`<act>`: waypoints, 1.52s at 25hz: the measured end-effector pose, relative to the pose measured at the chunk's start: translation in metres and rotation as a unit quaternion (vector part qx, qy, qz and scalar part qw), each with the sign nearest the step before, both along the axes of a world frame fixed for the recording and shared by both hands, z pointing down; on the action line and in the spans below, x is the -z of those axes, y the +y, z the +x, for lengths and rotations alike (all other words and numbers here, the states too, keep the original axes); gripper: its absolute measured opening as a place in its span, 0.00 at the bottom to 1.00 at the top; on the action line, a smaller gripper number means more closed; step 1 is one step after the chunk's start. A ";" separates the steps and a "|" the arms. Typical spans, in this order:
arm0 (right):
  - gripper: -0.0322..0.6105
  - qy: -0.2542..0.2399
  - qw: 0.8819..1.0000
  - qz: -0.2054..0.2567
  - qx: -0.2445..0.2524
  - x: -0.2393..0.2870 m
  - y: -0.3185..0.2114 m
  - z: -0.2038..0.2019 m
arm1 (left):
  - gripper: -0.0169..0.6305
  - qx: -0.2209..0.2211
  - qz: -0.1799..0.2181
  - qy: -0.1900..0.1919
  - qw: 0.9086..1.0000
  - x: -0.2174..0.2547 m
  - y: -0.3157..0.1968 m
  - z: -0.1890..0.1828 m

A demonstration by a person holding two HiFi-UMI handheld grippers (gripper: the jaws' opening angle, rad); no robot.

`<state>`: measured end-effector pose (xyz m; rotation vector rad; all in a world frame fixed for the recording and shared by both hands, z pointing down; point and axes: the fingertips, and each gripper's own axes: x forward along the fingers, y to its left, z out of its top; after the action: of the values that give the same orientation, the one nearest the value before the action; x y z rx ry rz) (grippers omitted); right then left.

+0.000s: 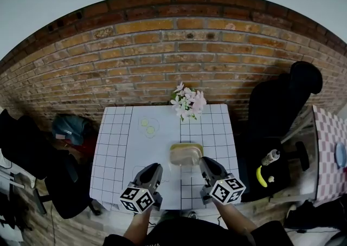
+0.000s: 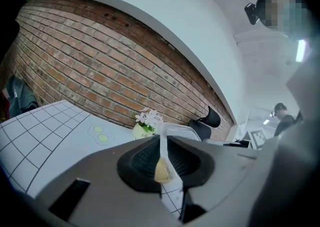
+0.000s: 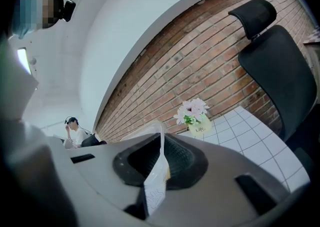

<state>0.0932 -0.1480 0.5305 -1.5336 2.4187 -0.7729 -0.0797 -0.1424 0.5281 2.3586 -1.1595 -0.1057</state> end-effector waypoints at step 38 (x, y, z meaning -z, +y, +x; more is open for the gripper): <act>0.08 -0.009 0.997 0.040 0.058 0.033 0.074 -0.028 | 0.09 0.070 0.061 0.017 0.996 0.043 0.085 -0.029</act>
<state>0.0650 -0.0744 0.4979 -1.3615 2.5122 -0.6972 -0.1087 -0.0571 0.4855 2.3673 -1.3343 -0.2716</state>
